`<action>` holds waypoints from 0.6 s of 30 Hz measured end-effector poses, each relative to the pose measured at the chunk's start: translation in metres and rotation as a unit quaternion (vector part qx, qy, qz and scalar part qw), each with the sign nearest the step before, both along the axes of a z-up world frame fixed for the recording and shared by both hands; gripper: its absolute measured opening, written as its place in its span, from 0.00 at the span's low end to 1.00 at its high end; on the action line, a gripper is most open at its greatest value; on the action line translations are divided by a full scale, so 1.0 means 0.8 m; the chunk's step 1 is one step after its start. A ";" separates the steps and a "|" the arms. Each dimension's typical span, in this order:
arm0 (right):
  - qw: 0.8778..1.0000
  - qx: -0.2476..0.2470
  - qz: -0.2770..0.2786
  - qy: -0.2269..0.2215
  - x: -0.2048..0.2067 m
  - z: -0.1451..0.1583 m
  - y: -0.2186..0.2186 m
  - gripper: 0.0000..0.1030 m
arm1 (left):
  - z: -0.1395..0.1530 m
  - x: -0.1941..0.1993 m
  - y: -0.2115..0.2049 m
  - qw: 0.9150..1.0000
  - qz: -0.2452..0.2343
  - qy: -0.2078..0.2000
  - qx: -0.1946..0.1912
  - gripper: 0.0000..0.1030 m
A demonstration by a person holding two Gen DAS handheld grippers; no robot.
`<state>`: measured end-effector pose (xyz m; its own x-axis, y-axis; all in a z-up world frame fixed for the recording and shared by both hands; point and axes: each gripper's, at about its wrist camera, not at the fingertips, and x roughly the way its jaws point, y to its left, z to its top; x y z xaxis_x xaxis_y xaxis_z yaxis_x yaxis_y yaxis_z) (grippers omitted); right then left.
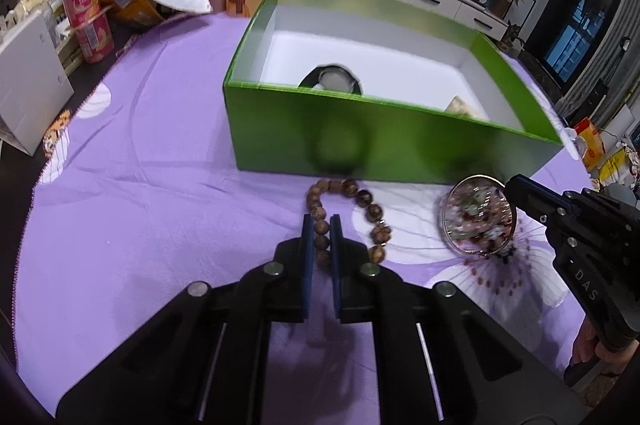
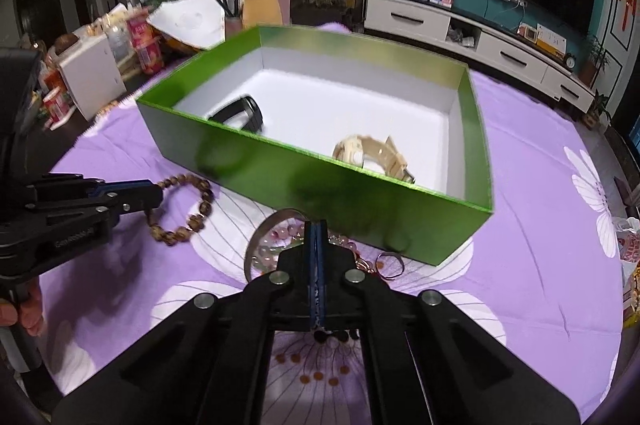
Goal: Organize jewelry
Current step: 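Lift both bracelets into the green box and open both grippers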
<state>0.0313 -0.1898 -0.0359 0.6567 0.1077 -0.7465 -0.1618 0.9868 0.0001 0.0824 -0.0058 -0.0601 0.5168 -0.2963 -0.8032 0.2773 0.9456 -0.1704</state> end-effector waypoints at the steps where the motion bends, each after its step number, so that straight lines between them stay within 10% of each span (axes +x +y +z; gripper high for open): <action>1: 1.000 0.004 0.001 -0.006 -0.004 0.005 -0.001 0.00 | 0.006 -0.002 -0.001 1.000 -0.002 -0.004 -0.003 0.07; 11: 0.998 0.026 0.000 -0.063 -0.034 0.064 -0.021 0.00 | 0.056 -0.027 -0.012 0.999 -0.016 -0.046 -0.009 0.07; 18: 0.999 0.046 0.012 -0.009 -0.025 0.036 -0.022 0.01 | 0.066 -0.033 -0.009 0.998 -0.013 -0.053 -0.013 0.07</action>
